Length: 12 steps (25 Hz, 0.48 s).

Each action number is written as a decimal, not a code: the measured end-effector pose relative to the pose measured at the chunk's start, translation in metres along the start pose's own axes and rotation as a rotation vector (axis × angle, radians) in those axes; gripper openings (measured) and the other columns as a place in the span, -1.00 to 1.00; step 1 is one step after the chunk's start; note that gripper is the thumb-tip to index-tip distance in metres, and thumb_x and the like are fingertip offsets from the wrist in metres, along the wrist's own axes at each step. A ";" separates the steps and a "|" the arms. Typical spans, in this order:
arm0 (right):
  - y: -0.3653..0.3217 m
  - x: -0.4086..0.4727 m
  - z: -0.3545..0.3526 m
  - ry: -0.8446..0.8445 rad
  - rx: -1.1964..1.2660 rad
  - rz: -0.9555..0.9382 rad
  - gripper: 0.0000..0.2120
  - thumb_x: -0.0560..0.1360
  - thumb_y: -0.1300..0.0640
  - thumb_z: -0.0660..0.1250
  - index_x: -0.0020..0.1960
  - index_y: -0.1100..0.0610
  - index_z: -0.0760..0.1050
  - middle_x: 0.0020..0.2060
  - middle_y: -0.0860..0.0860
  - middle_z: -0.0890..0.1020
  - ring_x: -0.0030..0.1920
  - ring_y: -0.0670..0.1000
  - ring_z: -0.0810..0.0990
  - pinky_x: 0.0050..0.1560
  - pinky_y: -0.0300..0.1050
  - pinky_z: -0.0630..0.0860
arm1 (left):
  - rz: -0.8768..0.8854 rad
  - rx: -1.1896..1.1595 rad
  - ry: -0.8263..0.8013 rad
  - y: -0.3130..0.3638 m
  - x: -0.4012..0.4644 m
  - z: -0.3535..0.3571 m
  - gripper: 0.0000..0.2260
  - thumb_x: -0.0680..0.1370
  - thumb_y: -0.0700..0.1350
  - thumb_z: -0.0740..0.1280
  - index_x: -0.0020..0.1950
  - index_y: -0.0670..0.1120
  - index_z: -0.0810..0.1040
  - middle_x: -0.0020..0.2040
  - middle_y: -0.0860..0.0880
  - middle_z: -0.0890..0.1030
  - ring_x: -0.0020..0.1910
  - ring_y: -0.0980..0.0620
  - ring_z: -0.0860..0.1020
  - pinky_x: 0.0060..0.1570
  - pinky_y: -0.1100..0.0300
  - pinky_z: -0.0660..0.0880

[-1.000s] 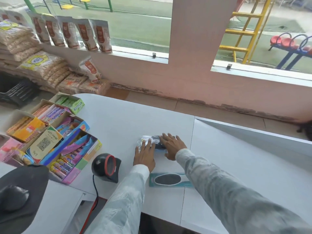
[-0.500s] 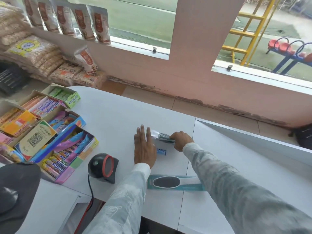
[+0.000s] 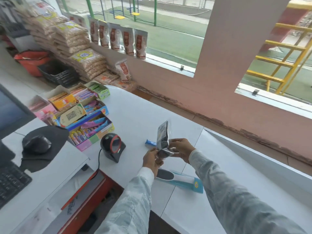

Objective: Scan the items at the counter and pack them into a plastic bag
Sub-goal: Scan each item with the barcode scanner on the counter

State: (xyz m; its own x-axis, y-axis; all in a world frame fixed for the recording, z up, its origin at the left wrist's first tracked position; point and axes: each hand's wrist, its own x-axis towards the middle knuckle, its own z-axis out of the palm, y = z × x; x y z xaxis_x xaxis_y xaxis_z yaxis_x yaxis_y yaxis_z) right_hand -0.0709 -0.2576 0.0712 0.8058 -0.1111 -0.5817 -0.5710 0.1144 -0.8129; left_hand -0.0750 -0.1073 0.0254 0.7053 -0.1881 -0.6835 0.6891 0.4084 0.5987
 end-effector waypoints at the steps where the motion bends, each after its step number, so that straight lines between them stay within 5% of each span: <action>1: 0.005 -0.003 0.010 -0.042 -0.024 0.003 -0.84 0.37 0.41 0.36 -0.07 0.31 0.66 -0.17 0.17 0.67 -0.26 0.10 0.67 -0.25 -0.04 0.65 | 0.002 -0.046 0.008 -0.004 -0.007 -0.011 -0.76 0.54 -0.27 0.24 0.11 -0.09 0.61 -0.20 -0.10 0.67 -0.30 -0.02 0.53 -0.50 0.27 0.36; 8: 0.014 -0.025 0.078 -0.304 -0.178 0.008 -0.73 0.38 0.26 0.53 0.03 0.37 0.62 -0.14 0.18 0.73 -0.18 0.16 0.73 -0.10 0.09 0.68 | 0.101 -0.161 0.175 -0.012 -0.042 -0.071 -0.65 0.50 -0.27 0.12 0.05 -0.06 0.65 -0.33 -0.04 0.64 -0.63 0.12 0.30 -0.56 0.30 0.14; 12: 0.007 -0.033 0.089 -0.343 -0.189 -0.030 -0.76 0.35 0.26 0.55 -0.04 0.31 0.60 -0.15 0.22 0.71 -0.20 0.15 0.73 -0.16 0.03 0.69 | 0.111 -0.189 0.226 -0.002 -0.058 -0.073 -0.70 0.51 -0.27 0.13 -0.04 -0.04 0.64 -0.44 0.01 0.61 -0.51 0.10 0.36 -0.47 0.25 0.12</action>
State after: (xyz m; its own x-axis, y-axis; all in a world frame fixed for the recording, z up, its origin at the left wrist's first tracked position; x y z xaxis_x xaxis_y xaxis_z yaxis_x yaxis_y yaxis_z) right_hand -0.0876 -0.1648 0.0874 0.8097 0.2285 -0.5405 -0.5398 -0.0711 -0.8388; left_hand -0.1296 -0.0321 0.0337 0.7048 0.0613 -0.7068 0.5520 0.5785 0.6006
